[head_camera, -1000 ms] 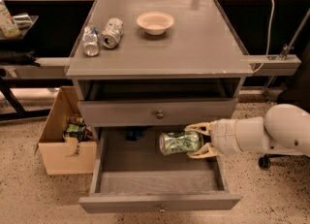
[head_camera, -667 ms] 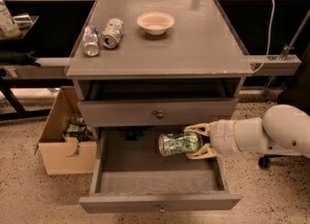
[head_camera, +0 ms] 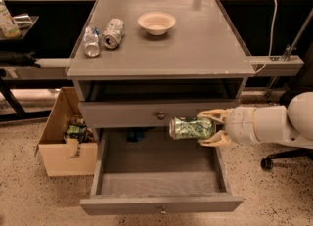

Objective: Pick green can from middle drawer and place on counter

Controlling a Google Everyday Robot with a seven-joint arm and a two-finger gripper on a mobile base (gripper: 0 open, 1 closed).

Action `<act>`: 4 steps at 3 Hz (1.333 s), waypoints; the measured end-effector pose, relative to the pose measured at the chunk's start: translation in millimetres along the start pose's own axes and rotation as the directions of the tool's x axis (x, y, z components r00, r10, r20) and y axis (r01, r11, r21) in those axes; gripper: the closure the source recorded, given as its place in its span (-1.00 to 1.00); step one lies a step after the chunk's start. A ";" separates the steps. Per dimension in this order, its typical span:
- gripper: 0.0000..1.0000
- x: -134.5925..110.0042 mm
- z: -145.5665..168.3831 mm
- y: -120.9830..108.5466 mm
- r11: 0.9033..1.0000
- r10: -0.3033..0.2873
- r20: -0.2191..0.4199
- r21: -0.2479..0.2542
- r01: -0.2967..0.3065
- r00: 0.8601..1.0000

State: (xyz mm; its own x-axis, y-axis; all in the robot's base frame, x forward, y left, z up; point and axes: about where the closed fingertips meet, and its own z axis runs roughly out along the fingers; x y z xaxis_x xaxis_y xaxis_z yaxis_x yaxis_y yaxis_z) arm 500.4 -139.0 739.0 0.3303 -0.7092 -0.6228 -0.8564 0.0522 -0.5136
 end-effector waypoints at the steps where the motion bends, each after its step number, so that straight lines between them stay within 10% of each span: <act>1: 1.00 -11.4 -28.4 -32.5 0.999 0.009 -0.005 0.036 -0.009 1.000; 4: 1.00 -31.8 -61.2 -92.3 0.996 0.015 -0.011 0.084 -0.014 1.000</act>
Offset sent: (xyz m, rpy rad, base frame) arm 0.0494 -0.0383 0.1305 0.0202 -0.1132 -0.0947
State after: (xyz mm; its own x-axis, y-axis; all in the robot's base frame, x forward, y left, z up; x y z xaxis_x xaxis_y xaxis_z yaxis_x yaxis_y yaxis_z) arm 544.7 -164.3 842.4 0.3135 -0.7160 -0.6238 -0.8244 0.1208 -0.5529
